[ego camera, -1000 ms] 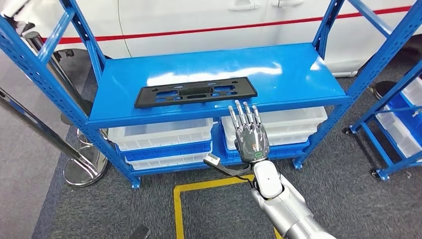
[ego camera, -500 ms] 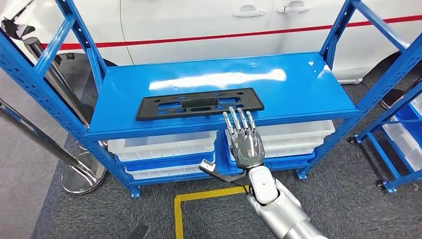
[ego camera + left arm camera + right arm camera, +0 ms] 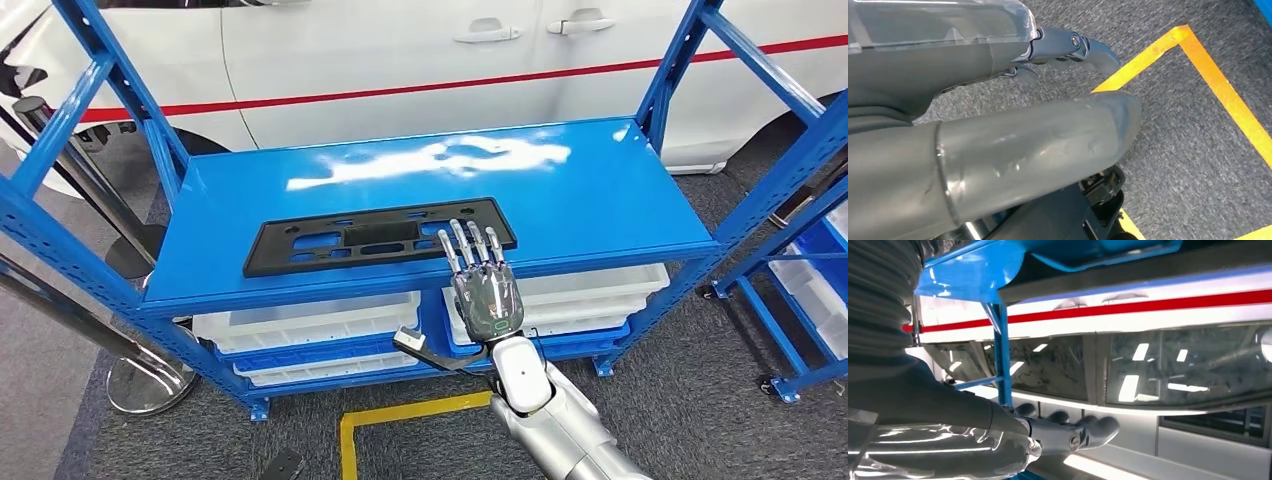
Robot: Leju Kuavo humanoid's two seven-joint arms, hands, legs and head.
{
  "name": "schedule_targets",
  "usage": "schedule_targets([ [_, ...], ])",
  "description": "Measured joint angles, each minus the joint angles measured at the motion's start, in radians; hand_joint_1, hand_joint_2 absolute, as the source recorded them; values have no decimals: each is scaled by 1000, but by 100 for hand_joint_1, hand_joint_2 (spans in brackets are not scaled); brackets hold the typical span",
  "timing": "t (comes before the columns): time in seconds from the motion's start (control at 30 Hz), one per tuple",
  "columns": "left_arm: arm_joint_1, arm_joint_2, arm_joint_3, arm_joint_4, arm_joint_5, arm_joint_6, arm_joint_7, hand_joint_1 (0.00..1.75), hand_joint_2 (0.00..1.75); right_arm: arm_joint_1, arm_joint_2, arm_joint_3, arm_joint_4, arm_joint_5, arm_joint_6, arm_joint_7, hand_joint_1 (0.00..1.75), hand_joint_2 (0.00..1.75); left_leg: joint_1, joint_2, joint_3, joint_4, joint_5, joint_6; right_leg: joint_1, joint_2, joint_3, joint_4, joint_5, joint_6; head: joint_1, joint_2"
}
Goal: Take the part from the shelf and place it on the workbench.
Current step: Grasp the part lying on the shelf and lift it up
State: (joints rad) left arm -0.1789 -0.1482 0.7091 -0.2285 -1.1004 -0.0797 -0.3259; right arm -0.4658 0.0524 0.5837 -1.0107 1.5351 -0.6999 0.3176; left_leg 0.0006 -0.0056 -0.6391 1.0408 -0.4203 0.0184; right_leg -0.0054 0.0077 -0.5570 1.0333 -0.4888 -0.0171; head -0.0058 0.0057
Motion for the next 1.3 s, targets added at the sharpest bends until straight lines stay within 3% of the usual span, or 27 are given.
schedule_targets([
  [0.1,0,0,-1,0,0,0,0,0,0,0,2,5,2,0,0,0,0,175,-5,-1,23,-26,1,18,-2,-1,9,12,-4,17,0,0],
  [0.17,-2,0,-2,0,0,0,0,0,0,-3,4,9,3,0,0,-2,0,175,-1,-2,47,-39,-2,28,-4,-2,-5,57,-17,25,0,0],
  [0.27,-5,0,-2,0,1,0,-1,0,0,-3,5,14,5,0,0,2,0,175,-1,-2,66,-43,-16,37,-8,-2,-105,208,-75,36,0,0],
  [0.33,-2,-1,-2,0,2,0,-1,0,0,2,4,17,7,0,0,6,0,175,-1,-3,81,-41,-31,36,-9,-3,-160,253,-80,41,0,0],
  [0.37,-1,-1,-3,0,2,0,-1,0,0,3,4,18,8,0,0,7,0,175,0,-3,91,-40,-40,34,-10,-3,-164,228,-53,42,0,0],
  [0.43,0,-2,-5,0,2,-1,-1,0,0,3,4,20,8,0,0,7,0,175,1,-3,112,-35,-60,27,-10,-4,-138,113,38,42,0,0],
  [0.5,-2,-3,-7,0,2,-2,-1,0,0,3,5,20,8,0,0,2,0,175,0,-4,121,-30,-79,15,-5,-6,-115,26,85,31,0,0],
  [0.63,-4,-3,-8,0,3,-2,-2,0,0,7,9,21,6,0,0,-6,0,175,0,-3,126,-10,-93,-8,-3,-2,-95,4,78,0,0,0],
  [0.7,-7,-3,-9,0,3,-2,-3,0,0,5,11,21,5,0,0,-6,0,175,3,-1,86,67,-108,-16,-5,-3,-75,-3,70,-11,0,0],
  [0.77,-6,-3,-9,0,3,-2,-4,0,0,4,12,21,6,0,0,-6,0,175,5,-1,9,189,-149,-24,-5,-5,-61,-5,58,-18,0,0],
  [0.83,-3,-3,-9,0,5,-2,-4,0,0,5,13,26,11,0,0,-6,0,175,7,-1,-51,247,-168,-28,-4,-3,-46,-5,45,-18,0,0],
  [0.87,-2,-3,-9,0,5,-2,-4,0,0,5,13,30,14,0,0,-5,0,175,8,-1,-59,229,-148,-27,-3,-2,-37,-5,39,-18,0,0],
  [0.93,-3,-3,-10,0,6,-1,-4,0,0,5,14,39,21,0,0,-1,0,175,8,0,-34,110,-49,-19,-2,0,-18,-5,25,-15,0,0],
  [0.97,-5,-3,-10,0,6,-1,-4,0,0,4,15,44,24,0,0,1,0,175,5,0,-18,51,-14,-12,-1,0,-10,-4,19,-12,0,0],
  [1.03,-8,-1,-10,0,9,-1,-4,0,0,3,16,53,30,0,0,4,0,175,-1,-1,0,-13,16,0,1,0,-6,-3,9,-3,0,0],
  [1.17,-13,-1,-10,0,23,2,-4,0,0,-2,19,63,40,0,0,6,173,175,1,-1,18,-33,23,19,1,-2,-5,13,-15,20,-1,0],
  [1.23,-19,-1,-9,0,26,3,-5,0,0,-3,19,63,44,0,0,3,175,175,4,1,27,-41,22,26,-1,-2,-50,103,-62,26,0,0],
  [1.3,-22,-1,-9,0,30,4,-7,0,0,-2,18,63,51,0,0,1,175,175,3,1,28,-40,18,31,-2,-2,-127,230,-107,32,0,0],
])
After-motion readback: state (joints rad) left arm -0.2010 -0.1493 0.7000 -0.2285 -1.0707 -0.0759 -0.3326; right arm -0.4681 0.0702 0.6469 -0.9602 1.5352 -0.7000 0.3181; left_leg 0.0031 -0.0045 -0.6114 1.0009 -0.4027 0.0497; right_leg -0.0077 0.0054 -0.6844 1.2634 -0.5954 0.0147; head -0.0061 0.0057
